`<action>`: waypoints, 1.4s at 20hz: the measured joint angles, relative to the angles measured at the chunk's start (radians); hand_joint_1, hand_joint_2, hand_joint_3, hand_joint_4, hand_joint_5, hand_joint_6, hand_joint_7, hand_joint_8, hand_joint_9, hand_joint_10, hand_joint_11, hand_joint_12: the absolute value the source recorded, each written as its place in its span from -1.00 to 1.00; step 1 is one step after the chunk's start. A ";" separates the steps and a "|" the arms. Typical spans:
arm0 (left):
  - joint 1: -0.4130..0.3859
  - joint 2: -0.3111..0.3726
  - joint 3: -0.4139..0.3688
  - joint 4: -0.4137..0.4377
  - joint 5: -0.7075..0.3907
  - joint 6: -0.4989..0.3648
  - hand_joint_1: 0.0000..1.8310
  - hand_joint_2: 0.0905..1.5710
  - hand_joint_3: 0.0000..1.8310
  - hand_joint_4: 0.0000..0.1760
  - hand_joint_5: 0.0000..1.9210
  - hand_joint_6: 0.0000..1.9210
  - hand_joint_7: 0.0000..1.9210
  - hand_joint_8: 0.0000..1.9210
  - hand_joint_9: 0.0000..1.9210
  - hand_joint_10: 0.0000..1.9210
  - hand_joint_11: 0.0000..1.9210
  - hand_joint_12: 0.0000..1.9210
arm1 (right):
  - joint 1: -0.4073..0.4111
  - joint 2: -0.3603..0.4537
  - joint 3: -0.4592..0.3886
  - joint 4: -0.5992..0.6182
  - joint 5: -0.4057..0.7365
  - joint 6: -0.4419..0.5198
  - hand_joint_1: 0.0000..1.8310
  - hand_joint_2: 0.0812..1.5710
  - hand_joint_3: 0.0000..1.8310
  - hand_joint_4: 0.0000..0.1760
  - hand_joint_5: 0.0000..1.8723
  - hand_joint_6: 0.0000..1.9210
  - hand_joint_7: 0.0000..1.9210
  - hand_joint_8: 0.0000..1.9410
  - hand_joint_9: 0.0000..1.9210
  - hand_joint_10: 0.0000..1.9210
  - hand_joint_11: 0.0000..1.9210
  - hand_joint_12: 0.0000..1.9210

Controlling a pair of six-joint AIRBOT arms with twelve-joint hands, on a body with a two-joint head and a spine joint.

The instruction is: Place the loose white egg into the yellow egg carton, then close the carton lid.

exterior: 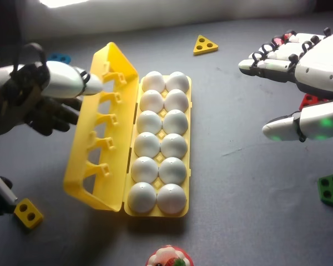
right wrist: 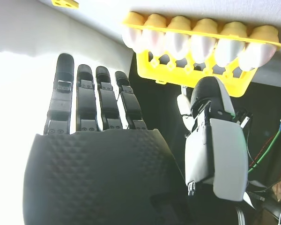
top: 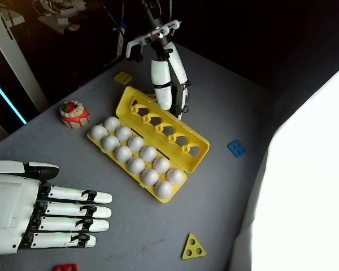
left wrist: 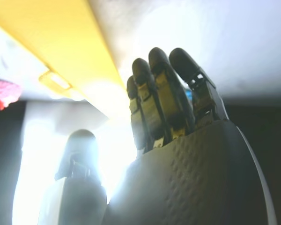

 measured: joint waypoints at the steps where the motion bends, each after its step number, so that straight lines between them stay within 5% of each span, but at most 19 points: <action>1: -0.014 0.000 -0.010 -0.003 -0.008 0.010 -0.85 0.67 -1.00 -1.00 -0.51 -1.00 -0.40 -1.00 -0.48 -0.98 -1.00 0.46 | 0.000 0.000 0.000 0.000 0.003 0.000 -0.77 0.42 -1.00 -1.00 -0.92 -0.99 -0.94 -1.00 -0.91 -0.99 -1.00 -0.24; 5: -0.051 -0.001 -0.074 -0.005 -0.041 0.023 -0.82 0.66 -1.00 -1.00 -0.49 -0.99 -0.37 -0.99 -0.45 -0.96 -1.00 0.48 | 0.000 0.000 0.000 0.000 0.008 0.000 -0.76 0.41 -1.00 -1.00 -0.89 -0.99 -0.90 -0.99 -0.89 -0.99 -1.00 -0.36; 9: -0.051 -0.009 -0.133 -0.010 -0.054 0.051 -0.82 0.66 -1.00 -1.00 -0.49 -0.99 -0.37 -0.99 -0.44 -0.96 -1.00 0.49 | 0.000 0.000 0.000 0.000 0.008 0.000 -0.81 0.43 -1.00 -1.00 -0.92 -1.00 -0.94 -1.00 -0.92 -0.99 -1.00 -0.69; 17: -0.074 -0.095 -0.185 -0.024 -0.005 0.253 -0.81 0.65 -1.00 -1.00 -0.49 -1.00 -0.38 -0.99 -0.44 -0.96 -1.00 0.50 | 0.000 0.000 -0.002 0.000 0.013 0.000 -0.76 0.40 -1.00 -1.00 -0.91 -1.00 -0.92 -1.00 -0.92 -1.00 -1.00 -0.53; 28: -0.033 -0.111 -0.192 -0.015 0.056 0.284 -0.79 0.65 -1.00 -1.00 -0.50 -1.00 -0.37 -1.00 -0.46 -0.98 -1.00 0.47 | 0.000 0.000 -0.002 0.000 0.014 0.000 -0.80 0.42 -1.00 -1.00 -0.90 -1.00 -0.93 -1.00 -0.91 -0.99 -1.00 -0.45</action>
